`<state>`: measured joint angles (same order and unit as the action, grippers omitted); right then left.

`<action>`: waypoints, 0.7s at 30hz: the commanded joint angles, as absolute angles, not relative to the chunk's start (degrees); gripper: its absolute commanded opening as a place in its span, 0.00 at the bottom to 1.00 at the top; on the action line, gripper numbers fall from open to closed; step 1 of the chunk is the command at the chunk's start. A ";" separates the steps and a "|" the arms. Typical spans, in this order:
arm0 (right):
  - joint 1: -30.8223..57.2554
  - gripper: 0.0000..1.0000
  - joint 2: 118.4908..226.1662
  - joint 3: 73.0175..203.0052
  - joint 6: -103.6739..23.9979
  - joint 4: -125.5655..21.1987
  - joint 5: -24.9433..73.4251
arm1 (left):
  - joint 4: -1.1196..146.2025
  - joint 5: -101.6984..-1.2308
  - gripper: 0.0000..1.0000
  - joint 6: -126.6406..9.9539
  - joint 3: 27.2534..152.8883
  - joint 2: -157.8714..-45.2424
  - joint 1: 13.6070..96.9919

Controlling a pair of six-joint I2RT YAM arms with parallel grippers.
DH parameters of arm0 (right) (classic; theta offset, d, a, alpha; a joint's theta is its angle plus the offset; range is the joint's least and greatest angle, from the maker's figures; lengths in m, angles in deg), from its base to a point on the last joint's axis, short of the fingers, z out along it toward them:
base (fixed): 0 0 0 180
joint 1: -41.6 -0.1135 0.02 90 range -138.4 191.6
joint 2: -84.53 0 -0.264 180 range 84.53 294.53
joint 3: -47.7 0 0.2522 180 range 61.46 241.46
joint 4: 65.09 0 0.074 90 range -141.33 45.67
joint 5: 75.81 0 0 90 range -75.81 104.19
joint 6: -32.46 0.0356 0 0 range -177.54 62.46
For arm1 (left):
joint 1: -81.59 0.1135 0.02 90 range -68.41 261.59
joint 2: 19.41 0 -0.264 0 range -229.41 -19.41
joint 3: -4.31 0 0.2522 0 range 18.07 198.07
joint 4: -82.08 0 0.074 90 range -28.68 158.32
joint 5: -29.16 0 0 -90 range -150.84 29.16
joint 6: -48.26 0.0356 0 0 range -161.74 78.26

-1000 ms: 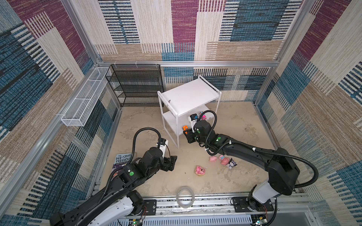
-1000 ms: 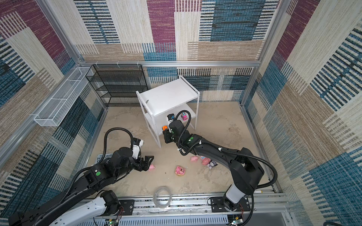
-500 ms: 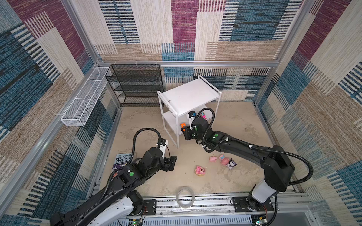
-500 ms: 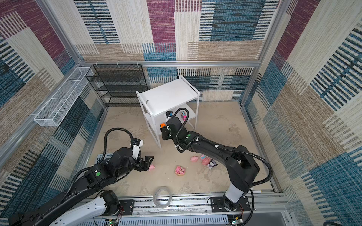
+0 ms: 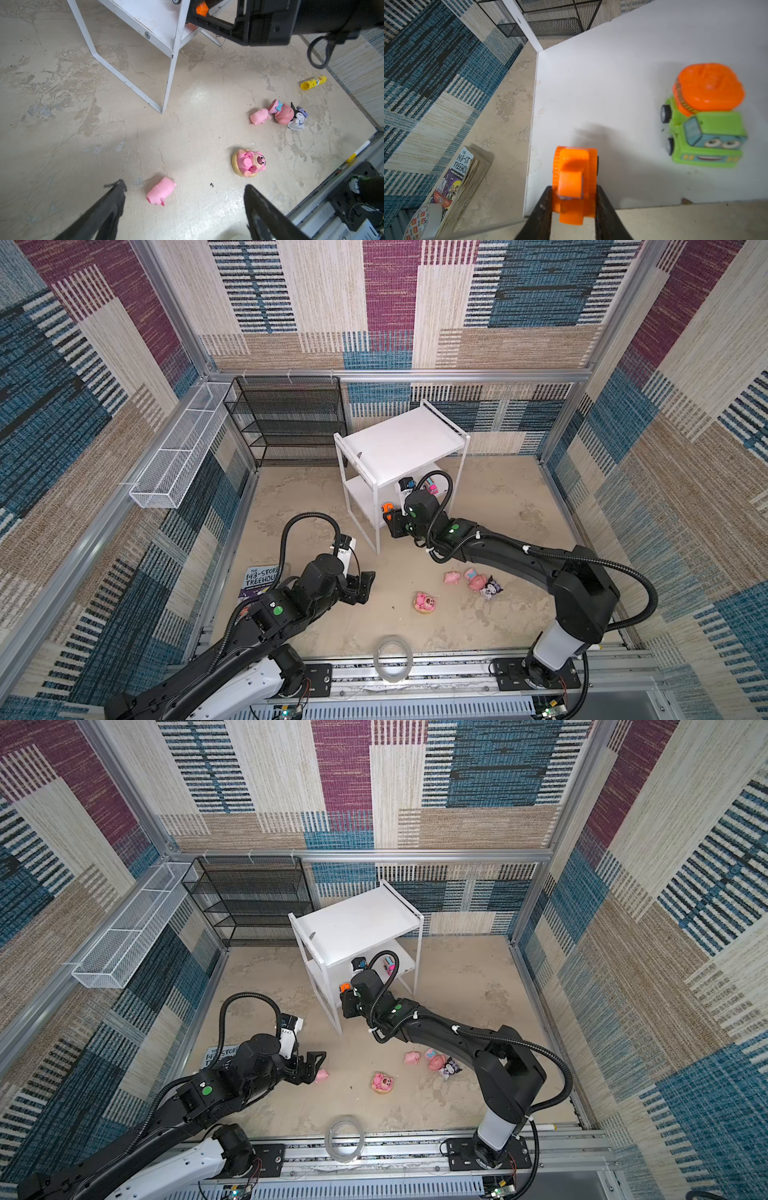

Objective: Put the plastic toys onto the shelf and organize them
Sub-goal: 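Lower the small orange car onto the lower shelf and open the right gripper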

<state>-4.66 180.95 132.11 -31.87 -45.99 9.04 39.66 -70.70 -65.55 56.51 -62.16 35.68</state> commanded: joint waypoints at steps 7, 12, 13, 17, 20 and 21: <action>-4.81 0.36 182.65 134.91 -30.49 -45.55 8.31 | 41.34 -70.12 0.90 -64.50 56.31 -61.87 35.68; -4.81 0.37 183.64 136.04 -30.05 -44.92 8.28 | 41.36 -70.17 0.90 -64.54 56.15 -61.69 35.70; -4.83 0.37 183.71 136.19 -30.02 -44.83 8.22 | 41.43 -70.22 0.90 -64.57 56.21 -61.67 35.69; -4.89 0.38 183.54 136.01 -29.85 -44.83 8.05 | 41.54 -70.09 0.90 -64.62 56.04 -61.35 35.65; -4.89 0.39 183.23 135.70 -29.83 -45.09 8.06 | 41.72 -70.06 0.90 -64.56 55.95 -61.46 35.70; -4.89 0.39 183.04 135.51 -29.77 -45.16 8.06 | 41.74 -69.98 0.90 -64.51 55.94 -61.56 35.62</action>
